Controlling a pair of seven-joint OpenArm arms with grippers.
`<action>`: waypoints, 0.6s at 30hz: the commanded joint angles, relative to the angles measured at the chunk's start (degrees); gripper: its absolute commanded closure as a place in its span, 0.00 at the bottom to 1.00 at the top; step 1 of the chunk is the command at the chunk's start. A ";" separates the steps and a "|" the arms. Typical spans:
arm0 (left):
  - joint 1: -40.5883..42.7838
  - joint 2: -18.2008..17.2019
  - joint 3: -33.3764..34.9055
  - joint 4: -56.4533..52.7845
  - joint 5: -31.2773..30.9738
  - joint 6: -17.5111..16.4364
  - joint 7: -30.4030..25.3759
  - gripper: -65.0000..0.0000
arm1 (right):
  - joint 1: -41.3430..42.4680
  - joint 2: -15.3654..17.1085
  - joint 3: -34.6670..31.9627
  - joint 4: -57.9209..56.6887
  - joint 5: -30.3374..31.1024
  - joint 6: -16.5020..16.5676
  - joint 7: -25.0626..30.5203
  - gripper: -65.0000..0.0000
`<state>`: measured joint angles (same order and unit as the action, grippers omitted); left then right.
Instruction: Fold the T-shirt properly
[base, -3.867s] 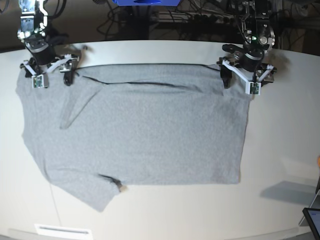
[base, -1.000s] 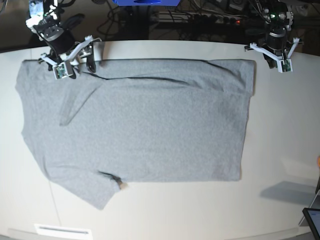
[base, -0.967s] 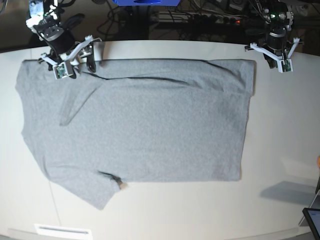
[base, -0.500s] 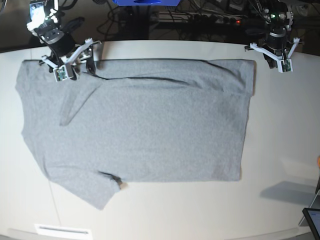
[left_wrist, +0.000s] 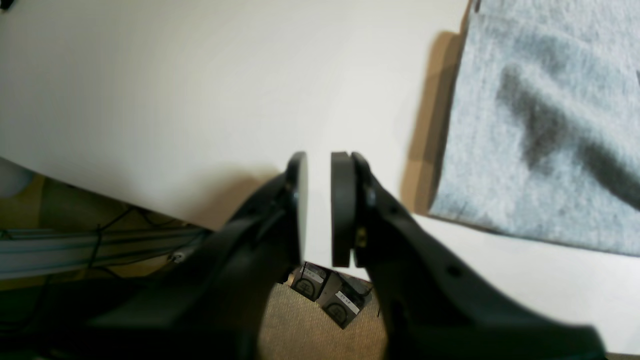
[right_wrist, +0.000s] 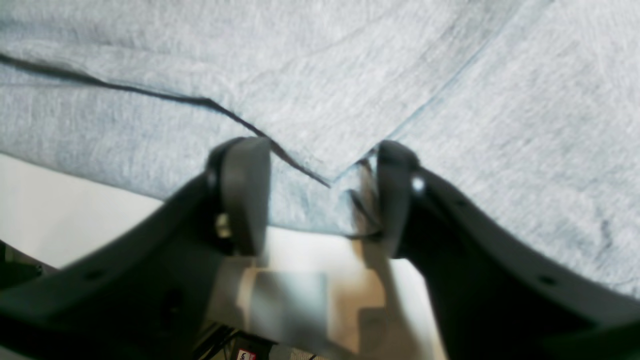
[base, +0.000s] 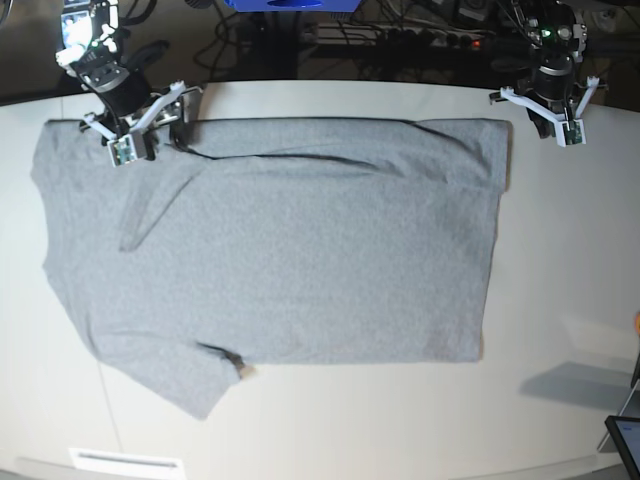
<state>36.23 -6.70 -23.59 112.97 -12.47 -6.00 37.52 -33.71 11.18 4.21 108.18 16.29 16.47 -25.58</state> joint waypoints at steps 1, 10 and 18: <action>0.30 -0.47 -0.36 0.75 0.12 0.51 -1.17 0.87 | -0.18 0.38 0.14 0.79 0.45 0.19 1.19 0.60; 0.30 -0.47 -0.36 0.75 0.12 0.51 -1.17 0.87 | -0.18 0.29 0.14 0.79 0.45 0.19 0.84 0.87; 0.56 -0.47 -0.36 0.66 0.12 0.51 -1.17 0.87 | 3.52 0.12 0.14 0.79 0.45 0.19 -5.05 0.95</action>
<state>36.36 -6.70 -23.59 112.92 -12.47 -6.00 37.52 -30.02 11.07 4.21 108.09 16.29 16.49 -31.48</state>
